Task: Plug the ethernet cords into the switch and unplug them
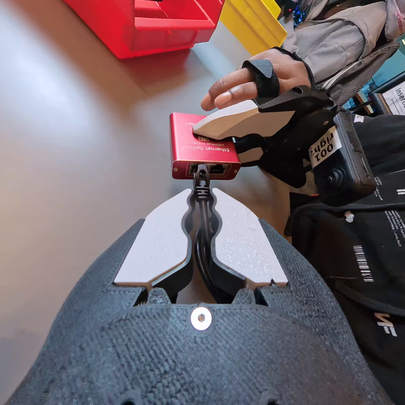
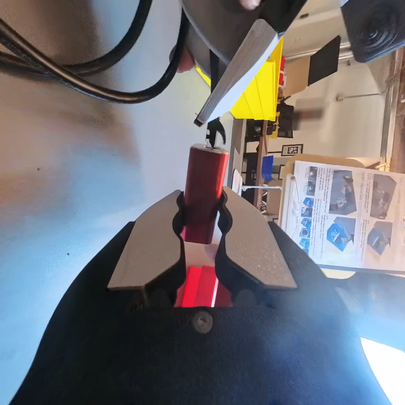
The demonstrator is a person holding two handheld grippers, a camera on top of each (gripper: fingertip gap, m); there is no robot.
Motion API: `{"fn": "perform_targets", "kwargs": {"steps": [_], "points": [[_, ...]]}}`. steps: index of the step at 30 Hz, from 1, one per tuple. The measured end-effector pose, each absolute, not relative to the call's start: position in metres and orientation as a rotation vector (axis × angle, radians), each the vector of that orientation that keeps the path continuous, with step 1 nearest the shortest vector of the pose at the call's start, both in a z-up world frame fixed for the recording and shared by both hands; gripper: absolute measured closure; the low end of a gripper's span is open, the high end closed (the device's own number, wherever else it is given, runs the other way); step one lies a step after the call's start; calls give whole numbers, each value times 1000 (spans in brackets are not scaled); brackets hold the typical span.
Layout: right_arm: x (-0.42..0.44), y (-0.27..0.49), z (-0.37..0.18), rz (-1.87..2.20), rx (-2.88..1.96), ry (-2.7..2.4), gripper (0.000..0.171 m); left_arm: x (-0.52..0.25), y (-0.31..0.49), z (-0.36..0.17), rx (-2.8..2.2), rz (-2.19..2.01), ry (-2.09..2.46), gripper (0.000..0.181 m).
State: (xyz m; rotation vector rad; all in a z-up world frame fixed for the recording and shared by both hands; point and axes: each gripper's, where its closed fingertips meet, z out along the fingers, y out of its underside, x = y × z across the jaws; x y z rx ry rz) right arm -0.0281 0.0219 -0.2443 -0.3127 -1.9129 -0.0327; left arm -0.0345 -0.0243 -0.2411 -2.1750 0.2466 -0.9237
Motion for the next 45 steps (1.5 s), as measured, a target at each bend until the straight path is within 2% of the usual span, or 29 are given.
{"fn": "perform_targets", "kwargs": {"steps": [3, 7, 12, 17, 24, 29, 32, 34, 41, 45], "points": [[-29, 24, -239, 1, -314, -1860, 144, -37, -23, -236, -2111, -900, 266, 165], [-21, 35, -221, 37, -341, -1755, 145, -56, -19, -195, -1904, -812, 230, 151], [-9, 54, -192, 100, -411, -1622, 144, -122, -28, -154, -1718, -527, 42, 151], [-6, 59, -176, 318, -556, -1552, 145, -154, -42, -155, -1675, -439, -70, 153], [2, 33, -151, 897, -701, -1489, 144, -93, -24, -174, -1750, -418, 208, 152], [8, -5, -157, 1255, -712, -1594, 145, -28, -16, -159, -1650, -459, 449, 138], [5, -18, -170, 1280, -730, -1700, 145, -2, -17, -164, -1643, -415, 601, 133], [1, -16, -182, 1171, -741, -1750, 145, 2, -15, -173, -1658, -360, 639, 146], [4, -19, -172, 1130, -670, -1688, 144, 4, -18, -173, -1539, -491, 616, 149], [4, -17, -171, 1157, -666, -1655, 131, 8, -23, -161, -1422, -681, 547, 150]]}}
